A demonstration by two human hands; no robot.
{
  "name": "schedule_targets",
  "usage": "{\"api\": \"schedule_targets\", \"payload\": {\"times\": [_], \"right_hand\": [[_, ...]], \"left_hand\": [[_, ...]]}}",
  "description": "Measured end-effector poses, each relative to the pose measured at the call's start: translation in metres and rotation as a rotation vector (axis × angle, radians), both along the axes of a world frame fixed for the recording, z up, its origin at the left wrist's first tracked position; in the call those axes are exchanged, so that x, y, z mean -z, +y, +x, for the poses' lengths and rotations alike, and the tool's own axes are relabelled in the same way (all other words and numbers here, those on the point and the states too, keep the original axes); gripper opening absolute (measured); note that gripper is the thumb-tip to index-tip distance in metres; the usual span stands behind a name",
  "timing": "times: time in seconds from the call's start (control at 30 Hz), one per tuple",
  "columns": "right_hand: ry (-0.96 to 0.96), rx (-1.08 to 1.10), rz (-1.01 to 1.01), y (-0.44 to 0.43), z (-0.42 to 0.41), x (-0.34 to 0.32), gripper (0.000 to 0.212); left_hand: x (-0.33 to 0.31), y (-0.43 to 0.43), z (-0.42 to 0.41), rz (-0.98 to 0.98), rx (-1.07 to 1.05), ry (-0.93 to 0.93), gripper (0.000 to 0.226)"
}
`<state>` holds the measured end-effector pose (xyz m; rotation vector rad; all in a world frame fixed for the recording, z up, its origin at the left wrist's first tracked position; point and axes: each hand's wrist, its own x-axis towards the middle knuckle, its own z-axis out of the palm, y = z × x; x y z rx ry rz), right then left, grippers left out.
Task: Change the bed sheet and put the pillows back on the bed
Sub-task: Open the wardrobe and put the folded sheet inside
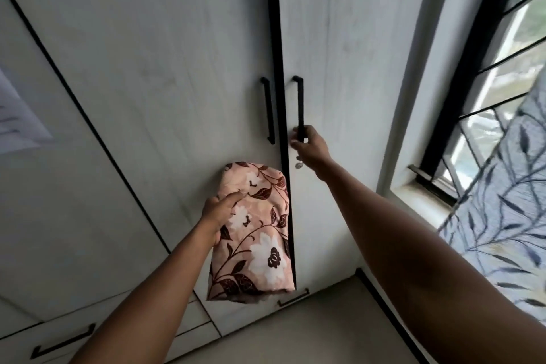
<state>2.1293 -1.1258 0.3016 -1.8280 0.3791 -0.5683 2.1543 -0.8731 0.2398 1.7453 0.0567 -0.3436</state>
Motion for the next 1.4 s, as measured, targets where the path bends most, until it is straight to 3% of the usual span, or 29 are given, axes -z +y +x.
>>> {"api": "schedule_targets", "payload": {"times": [0.13,0.37,0.57,0.7,0.9,1.1,1.27,1.4], "right_hand": [[-0.068,0.096,0.025,0.007,-0.041,0.004,0.030],[-0.119,0.309,0.031,-0.014,-0.121,0.016,0.065],[-0.095,0.556,-0.171,-0.063,-0.189,0.025,0.046],[-0.140,0.662,-0.213,-0.089,-0.223,0.039,0.053],[-0.200,0.818,-0.084,-0.139,-0.258,0.042,0.037],[-0.190,1.050,-0.036,-0.198,-0.277,0.038,0.040],[-0.102,1.090,0.008,-0.197,-0.273,0.049,0.054],[-0.117,0.947,-0.100,-0.171,-0.253,0.079,0.034]], "left_hand": [[-0.016,-0.008,-0.013,-0.072,-0.017,-0.087,0.034],[-0.021,-0.026,-0.051,-0.111,0.080,-0.066,0.029],[-0.005,-0.047,-0.084,-0.091,0.139,-0.025,0.029],[-0.011,-0.068,-0.094,-0.088,0.135,-0.017,0.027],[-0.013,-0.110,-0.106,-0.123,0.061,0.026,0.032],[-0.013,-0.152,-0.118,-0.166,0.014,0.079,0.037],[-0.004,-0.178,-0.123,-0.198,0.017,0.095,0.048],[-0.007,-0.202,-0.126,-0.233,0.066,0.101,0.033]]}}
